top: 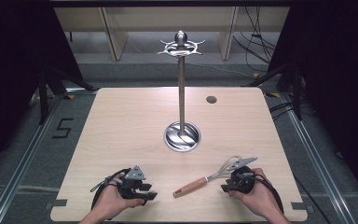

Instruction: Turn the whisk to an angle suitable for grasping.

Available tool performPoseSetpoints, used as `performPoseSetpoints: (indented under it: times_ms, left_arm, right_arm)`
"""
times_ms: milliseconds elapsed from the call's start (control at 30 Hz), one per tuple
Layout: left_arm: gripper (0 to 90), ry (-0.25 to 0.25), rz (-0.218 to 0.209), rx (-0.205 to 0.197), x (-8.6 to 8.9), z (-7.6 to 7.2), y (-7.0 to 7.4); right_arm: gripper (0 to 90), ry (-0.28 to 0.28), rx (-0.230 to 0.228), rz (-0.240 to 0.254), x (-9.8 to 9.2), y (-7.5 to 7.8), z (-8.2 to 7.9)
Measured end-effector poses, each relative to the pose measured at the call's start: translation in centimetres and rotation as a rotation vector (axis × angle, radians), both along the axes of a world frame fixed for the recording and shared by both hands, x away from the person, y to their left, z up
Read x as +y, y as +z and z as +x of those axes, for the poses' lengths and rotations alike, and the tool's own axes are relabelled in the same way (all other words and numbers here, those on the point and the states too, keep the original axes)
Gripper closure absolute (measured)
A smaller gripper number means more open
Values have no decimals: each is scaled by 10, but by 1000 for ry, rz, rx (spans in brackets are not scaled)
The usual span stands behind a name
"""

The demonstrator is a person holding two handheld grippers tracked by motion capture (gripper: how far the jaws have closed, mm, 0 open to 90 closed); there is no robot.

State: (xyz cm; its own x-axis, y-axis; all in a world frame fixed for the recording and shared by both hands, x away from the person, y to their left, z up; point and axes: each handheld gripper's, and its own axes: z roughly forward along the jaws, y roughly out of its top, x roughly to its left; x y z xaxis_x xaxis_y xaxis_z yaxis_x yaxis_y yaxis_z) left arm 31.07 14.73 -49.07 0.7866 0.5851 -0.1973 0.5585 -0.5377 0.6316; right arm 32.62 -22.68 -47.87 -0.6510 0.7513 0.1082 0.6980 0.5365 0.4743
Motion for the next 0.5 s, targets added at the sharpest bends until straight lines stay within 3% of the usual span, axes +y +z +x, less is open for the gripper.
performPoseSetpoints:
  times_ms: [67,100,133,167,200,233,333,367,400,433,467,500]
  left_arm:
    - [566,-31,12,-10,1,1,2]
    - [565,-31,12,-10,1,1,2]
    - [565,3,-11,-4,-2,-1,1]
    - [565,-26,11,-16,-1,0,2]
    - [566,-5,-15,1,-2,-2,1]
    - [568,-26,3,-11,-1,-1,2]
    - [581,-17,-6,-4,-3,-2,2]
    - [608,-25,4,5,-3,-3,2]
    - [672,-34,-14,23,-7,-6,3]
    - [710,-34,-14,23,-7,-6,3]
    - [751,-87,-3,47,-12,-9,5]
    - [771,-112,-5,44,-16,-11,5]
  right_arm:
    - [661,7,-4,-3,-1,0,1]
    - [658,-2,16,-3,0,1,0]
    - [657,29,-3,-7,0,1,1]
    - [662,38,-1,-18,1,2,1]
    - [670,55,-3,-22,1,2,1]
    - [686,65,-1,-25,1,3,1]
    - [739,81,22,-34,6,5,-1]
    - [777,103,30,-38,8,7,-2]
    - [826,118,43,-46,14,9,-4]
    - [826,118,43,-46,14,9,-4]
    - [882,133,45,-64,19,13,-2]
    - [897,133,40,-68,21,16,-1]
